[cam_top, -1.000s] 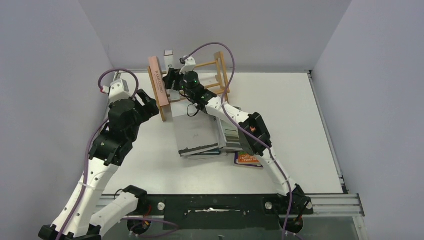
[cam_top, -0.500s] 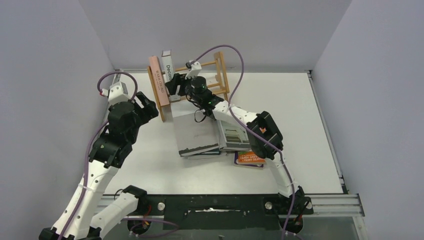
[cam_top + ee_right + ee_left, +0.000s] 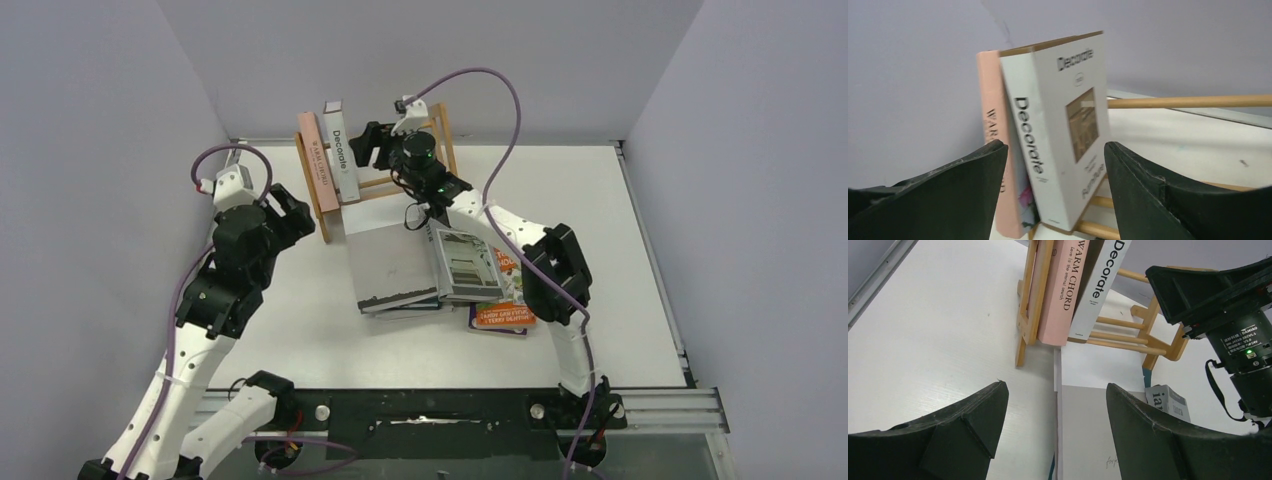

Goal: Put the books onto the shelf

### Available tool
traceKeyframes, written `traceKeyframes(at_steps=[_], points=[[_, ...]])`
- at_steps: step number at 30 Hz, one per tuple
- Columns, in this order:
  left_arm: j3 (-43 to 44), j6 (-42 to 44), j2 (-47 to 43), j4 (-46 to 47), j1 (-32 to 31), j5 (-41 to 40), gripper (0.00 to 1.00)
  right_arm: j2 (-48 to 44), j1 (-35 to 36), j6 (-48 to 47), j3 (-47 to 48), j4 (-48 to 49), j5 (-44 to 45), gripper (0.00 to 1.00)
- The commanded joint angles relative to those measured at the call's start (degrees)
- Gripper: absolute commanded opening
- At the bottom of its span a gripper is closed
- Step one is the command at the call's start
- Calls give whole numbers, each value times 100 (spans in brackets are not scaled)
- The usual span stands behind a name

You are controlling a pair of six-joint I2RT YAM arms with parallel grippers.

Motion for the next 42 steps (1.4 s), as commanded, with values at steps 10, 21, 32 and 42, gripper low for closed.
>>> traceKeyframes(at_steps=[10,21,32,42], points=[[-160,221,-56,959,45,-106,72,971,-675,-564,1041,-254,-71,72],[-706,143,366,1282,67,933,72,-178,-696,-437,-561,58,78,72],[-1873,-547,564,2143,41,1969,72,-1819,-550,-418,-2286,-275,133,74],[-2077,-657,1320,2928,-29,2017,72,-618,-593,-692,-231,-2326,277,76]])
